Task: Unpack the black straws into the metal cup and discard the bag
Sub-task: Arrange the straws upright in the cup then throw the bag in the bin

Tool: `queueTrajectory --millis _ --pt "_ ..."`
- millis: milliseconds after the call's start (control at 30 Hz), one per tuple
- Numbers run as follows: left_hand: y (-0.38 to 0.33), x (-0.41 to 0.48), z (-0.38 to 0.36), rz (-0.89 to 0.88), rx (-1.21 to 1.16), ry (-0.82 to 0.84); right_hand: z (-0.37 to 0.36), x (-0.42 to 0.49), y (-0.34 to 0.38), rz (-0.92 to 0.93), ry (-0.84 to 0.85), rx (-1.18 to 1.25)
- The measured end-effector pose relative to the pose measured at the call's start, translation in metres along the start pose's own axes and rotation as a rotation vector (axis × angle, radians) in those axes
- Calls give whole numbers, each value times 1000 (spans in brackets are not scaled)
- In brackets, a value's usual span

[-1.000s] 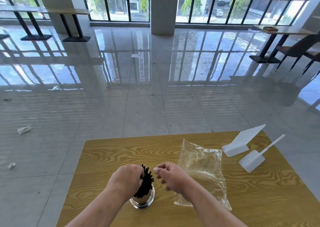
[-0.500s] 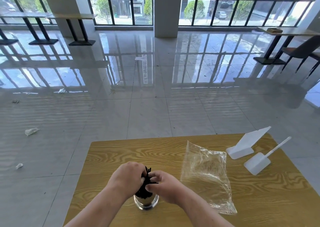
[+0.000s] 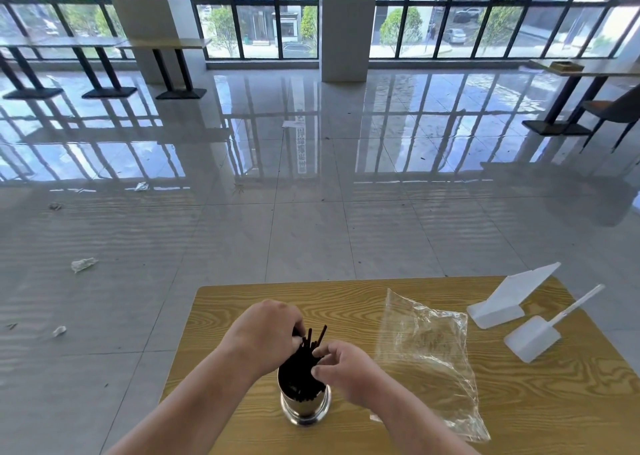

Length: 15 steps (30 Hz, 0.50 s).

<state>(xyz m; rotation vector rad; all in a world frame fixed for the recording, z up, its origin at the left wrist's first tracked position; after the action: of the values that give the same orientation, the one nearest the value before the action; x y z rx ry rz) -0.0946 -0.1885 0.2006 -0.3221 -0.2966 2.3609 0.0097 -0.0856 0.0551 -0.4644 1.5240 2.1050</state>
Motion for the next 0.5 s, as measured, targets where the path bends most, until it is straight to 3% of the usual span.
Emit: queueTrajectory --millis 133,300,500 --pt "1 1 9 -13 9 -19 8 -1 -3 8 -35 -43" --pt "-2 -3 -5 -11 5 47 26 -4 6 67 -215 -76" --pt "-1 -7 -15 4 -16 50 7 -4 19 130 -99 -110"
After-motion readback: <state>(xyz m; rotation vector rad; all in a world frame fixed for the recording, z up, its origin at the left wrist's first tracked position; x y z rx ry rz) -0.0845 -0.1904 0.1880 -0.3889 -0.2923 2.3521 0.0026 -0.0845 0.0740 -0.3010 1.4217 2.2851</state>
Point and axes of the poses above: each hand's wrist, its own x-axis towards the middle knuckle, its own z-axis out of the back of the hand, y = z × x, the point moved 10 cm from there along x, towards the middle knuckle, and after that the axes turned 1 degree about z, right-handed, at the moved point
